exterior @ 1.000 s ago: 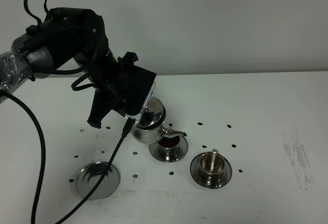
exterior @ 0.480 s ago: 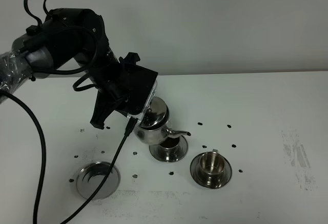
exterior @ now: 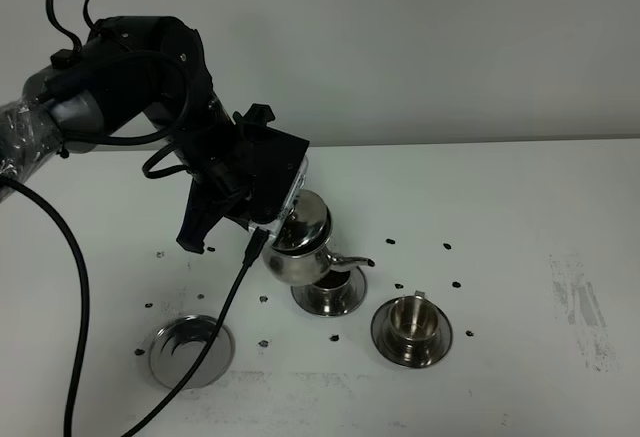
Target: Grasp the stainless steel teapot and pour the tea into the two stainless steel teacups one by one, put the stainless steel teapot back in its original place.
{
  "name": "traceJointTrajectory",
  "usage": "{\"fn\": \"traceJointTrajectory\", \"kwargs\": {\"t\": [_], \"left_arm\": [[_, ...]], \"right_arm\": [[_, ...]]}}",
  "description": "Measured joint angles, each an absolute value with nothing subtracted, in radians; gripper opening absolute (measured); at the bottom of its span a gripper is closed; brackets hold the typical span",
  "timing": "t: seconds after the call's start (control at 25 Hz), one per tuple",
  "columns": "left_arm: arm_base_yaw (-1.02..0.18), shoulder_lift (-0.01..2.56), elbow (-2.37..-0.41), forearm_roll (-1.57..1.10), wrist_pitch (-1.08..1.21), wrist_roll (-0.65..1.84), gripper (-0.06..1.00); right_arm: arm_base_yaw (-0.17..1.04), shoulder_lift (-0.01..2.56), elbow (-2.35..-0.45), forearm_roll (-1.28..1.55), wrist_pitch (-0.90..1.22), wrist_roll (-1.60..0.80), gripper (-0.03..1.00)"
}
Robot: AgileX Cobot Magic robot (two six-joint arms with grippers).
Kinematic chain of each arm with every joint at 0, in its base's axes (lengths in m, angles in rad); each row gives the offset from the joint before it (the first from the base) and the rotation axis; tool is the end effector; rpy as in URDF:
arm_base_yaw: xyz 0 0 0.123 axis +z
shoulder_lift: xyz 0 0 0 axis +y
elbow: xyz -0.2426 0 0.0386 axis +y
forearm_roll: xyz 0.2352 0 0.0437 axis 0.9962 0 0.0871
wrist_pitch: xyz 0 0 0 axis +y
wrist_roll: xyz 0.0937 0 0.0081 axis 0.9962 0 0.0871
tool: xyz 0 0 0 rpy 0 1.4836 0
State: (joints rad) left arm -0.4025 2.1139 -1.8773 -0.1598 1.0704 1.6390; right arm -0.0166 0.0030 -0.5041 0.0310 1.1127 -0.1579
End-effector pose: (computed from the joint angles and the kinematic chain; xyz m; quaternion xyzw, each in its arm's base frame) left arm 0.3902 -0.1804 0.2108 0.8234 0.5348 0.0392 0.1857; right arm 0.0242 0.0022 0.2665 -0.0621 0.8639 -0.0281 0.4990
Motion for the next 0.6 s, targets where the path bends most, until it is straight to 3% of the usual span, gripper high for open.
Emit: {"fn": "traceJointTrajectory", "kwargs": {"t": [0.6], "left_arm": [[-0.403,2.114,-1.877,-0.160,1.090,1.680,0.26]], "right_arm": [[-0.017,0.003,-0.504,0.031,1.113,-0.158,0.49]]}}
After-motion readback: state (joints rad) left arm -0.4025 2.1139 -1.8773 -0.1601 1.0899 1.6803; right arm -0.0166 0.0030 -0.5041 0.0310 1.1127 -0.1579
